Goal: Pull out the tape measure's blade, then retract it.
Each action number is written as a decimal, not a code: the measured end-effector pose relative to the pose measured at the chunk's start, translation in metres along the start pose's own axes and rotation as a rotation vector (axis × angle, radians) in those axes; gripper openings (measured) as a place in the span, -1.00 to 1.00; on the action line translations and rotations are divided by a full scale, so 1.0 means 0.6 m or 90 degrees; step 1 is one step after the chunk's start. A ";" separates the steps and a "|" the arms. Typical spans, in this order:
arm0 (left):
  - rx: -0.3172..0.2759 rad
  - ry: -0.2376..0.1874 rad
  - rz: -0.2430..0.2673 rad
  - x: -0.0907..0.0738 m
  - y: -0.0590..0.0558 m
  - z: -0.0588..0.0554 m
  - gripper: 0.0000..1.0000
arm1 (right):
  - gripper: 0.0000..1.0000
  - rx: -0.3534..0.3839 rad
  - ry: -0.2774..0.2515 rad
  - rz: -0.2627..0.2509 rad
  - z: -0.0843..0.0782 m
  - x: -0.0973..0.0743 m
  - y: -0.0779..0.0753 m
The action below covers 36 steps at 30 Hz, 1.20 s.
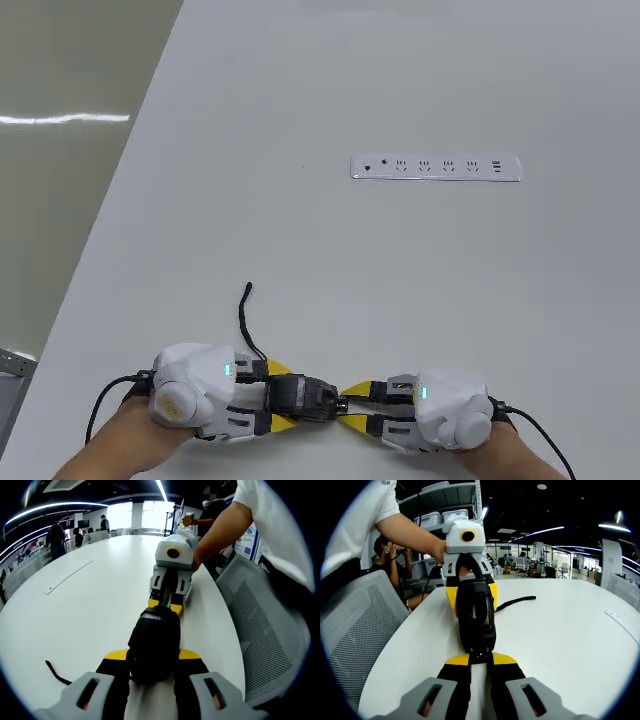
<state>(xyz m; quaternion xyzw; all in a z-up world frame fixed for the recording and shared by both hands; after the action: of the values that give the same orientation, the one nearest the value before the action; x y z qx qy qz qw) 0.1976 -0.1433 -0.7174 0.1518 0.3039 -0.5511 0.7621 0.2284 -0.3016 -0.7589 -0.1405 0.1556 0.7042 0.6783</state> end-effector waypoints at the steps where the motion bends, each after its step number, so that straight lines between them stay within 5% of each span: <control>1: 0.000 -0.001 0.000 0.000 0.000 -0.001 -0.41 | -0.75 -0.004 0.000 0.000 0.002 -0.001 0.001; 36: 0.008 -0.008 0.001 0.000 0.001 -0.001 -0.42 | -0.78 -0.002 -0.006 -0.002 -0.003 -0.003 0.000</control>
<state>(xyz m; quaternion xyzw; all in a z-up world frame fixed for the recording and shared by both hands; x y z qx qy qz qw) 0.1979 -0.1428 -0.7183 0.1531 0.2953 -0.5536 0.7635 0.2286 -0.3040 -0.7601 -0.1384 0.1512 0.7039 0.6801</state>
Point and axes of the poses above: the centre of the closed fingertips' face, and the gripper's own axes: x roughly forward along the fingers, y roughly to its left, z roughly out of its top, the point moved 7 cm from there along -x, roughly backward along the fingers, and after that the axes turned 4 degrees about -z, right-handed, at the moved point
